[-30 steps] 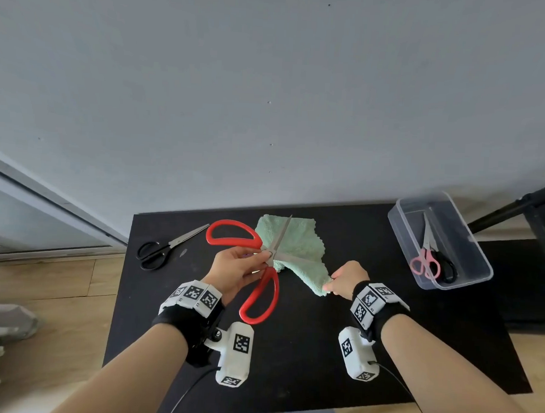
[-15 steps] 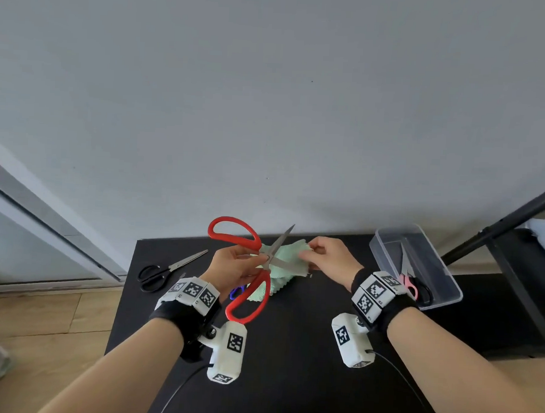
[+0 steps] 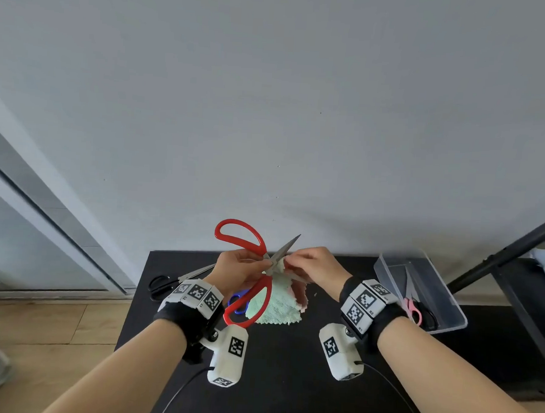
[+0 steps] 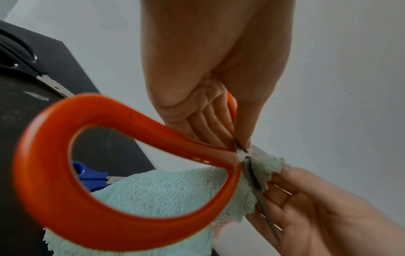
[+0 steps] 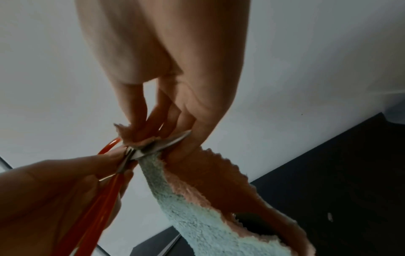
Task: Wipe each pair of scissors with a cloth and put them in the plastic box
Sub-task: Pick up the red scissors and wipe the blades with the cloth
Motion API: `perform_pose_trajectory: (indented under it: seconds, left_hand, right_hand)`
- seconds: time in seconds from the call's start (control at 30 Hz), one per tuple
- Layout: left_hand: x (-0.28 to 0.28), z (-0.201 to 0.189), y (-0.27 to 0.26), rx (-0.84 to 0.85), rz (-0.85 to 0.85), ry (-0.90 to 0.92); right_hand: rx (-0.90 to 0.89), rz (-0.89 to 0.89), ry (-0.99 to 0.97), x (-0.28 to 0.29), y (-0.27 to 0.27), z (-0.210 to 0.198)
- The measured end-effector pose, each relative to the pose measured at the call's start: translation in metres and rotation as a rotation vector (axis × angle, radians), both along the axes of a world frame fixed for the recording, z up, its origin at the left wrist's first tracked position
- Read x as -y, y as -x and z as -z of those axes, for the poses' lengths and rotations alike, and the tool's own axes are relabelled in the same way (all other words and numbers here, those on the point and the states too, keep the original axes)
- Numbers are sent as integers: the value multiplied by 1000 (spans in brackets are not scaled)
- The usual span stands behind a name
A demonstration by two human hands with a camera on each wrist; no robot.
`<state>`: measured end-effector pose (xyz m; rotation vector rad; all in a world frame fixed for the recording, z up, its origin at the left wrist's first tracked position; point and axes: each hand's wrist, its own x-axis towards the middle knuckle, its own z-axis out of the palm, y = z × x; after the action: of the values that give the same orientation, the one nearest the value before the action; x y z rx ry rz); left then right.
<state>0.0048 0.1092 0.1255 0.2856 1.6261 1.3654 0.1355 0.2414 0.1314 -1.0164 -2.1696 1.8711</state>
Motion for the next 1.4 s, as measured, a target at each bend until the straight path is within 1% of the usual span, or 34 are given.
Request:
perform_pose_trajectory:
  seconds: [0.07,0.17,0.27,0.37,0.47,0.57,0.67,0.77,1.03,1.27,1.4]
  left_hand:
    - [1,-1,0,-14,8,3]
    - [2,-1,-1,-50,18,11]
    - [2,-2,-2,-87,33,24]
    - [3,-1,-3,-93,33,18]
    - [1,1,-4,-87,34,16]
    - [2,3,-6,-41,39,15]
    - [3,6,-7,31,32,-4]
    - [2,10,-5,51,22,-6]
    - [-1,10,6,39,-39,-3]
    - [-2,12,18,20,-65,10]
    - [1,15,28,6,-157,10]
  right_hand:
    - [16,-13,-29,1,2,3]
    - [27,6,-10,-2,4,8]
    - [64,-53,-8,-4,4,10]
    - [64,-91,38,-4,4,10]
    - [99,-131,4,-5,7,13]
    - [150,-153,-41,-6,7,13]
    - [219,-234,-130,-7,7,13]
    - [227,-285,-139,-9,7,15]
    - [228,-332,-148,-23,0,19]
    - [216,-305,-174,-36,-1,18]
    - [209,-284,-177,-47,-8,20]
